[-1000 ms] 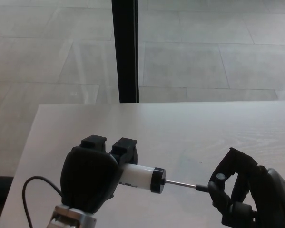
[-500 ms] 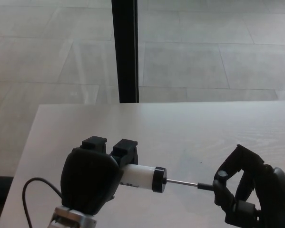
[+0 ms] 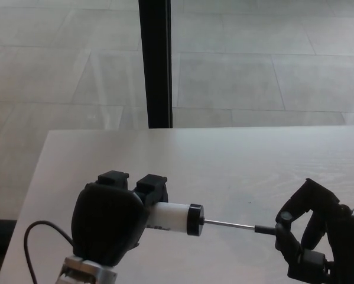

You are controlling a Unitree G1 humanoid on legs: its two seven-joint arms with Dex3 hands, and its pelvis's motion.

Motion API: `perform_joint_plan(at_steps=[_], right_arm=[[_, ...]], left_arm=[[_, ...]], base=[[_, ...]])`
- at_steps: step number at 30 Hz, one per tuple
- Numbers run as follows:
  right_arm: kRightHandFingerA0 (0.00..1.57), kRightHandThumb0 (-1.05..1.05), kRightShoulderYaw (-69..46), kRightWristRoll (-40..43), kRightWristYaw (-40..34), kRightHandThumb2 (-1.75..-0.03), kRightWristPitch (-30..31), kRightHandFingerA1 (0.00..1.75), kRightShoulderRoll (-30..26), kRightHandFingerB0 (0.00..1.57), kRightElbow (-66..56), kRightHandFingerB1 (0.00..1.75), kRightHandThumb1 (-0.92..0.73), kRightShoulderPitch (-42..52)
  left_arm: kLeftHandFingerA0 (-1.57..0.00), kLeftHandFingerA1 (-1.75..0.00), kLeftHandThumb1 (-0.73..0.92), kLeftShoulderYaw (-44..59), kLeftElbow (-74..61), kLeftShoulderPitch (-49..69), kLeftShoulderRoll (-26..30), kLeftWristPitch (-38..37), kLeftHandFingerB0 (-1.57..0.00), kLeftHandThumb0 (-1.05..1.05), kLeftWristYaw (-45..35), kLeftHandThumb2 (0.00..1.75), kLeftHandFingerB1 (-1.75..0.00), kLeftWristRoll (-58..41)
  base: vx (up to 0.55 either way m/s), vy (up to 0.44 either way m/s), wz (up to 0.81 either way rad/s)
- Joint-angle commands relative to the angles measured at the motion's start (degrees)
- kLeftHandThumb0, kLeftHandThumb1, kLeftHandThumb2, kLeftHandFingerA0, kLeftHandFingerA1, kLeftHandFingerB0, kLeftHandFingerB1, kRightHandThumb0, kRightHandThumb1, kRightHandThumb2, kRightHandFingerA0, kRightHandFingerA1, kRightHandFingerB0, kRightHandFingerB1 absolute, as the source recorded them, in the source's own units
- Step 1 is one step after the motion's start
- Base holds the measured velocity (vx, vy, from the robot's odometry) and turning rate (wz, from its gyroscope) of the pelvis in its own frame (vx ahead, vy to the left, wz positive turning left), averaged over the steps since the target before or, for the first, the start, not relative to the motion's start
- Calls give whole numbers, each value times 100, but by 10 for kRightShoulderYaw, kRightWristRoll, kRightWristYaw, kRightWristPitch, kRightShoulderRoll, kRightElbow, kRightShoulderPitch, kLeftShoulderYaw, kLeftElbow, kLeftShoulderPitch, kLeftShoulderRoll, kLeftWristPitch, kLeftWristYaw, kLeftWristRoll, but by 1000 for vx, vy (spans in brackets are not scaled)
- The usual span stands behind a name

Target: The robot uses its left hand to lift the air pump kept on the middle of the desk and use the right hand to pull out the handle

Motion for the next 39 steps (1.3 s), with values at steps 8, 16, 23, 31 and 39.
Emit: perform_joint_plan(at_steps=[8, 16, 23, 31, 39], right_arm=[[91, -27, -22, 12, -17, -121, -10, 175, 2, 75, 3, 161, -53, 4], [92, -28, -27, 13, -13, -120, -5, 175, 2, 76, 2, 160, -54, 2], [91, -26, -29, 16, -12, -120, -3, 175, 5, 75, 2, 159, -53, 0], [90, -26, -29, 28, 3, -116, 6, 175, 6, 75, -4, 157, -56, 4], [0, -100, -2, 29, 145, -93, 35, 0, -101, 0, -24, 2, -62, 14]], left_arm=[[-80, -175, 52, 16, 2, 14, 27, -13, -64, -10, 9, 116, -159, -18], [-75, -175, 57, 20, -5, 30, 39, -6, -63, -13, -2, 108, -156, -10], [-74, -175, 57, 22, 0, 37, 42, -14, -64, -14, 8, 107, -157, -14], [-78, -175, 55, 15, 4, 35, 38, -16, -64, -14, 13, 112, -158, -13], [-78, -175, 53, -8, 6, 35, 9, 2, -64, -13, -11, 113, -157, -11]], base=[[0, 0, 0], [0, 0, 0], [0, 0, 0], [0, 0, 0], [0, 0, 0]])
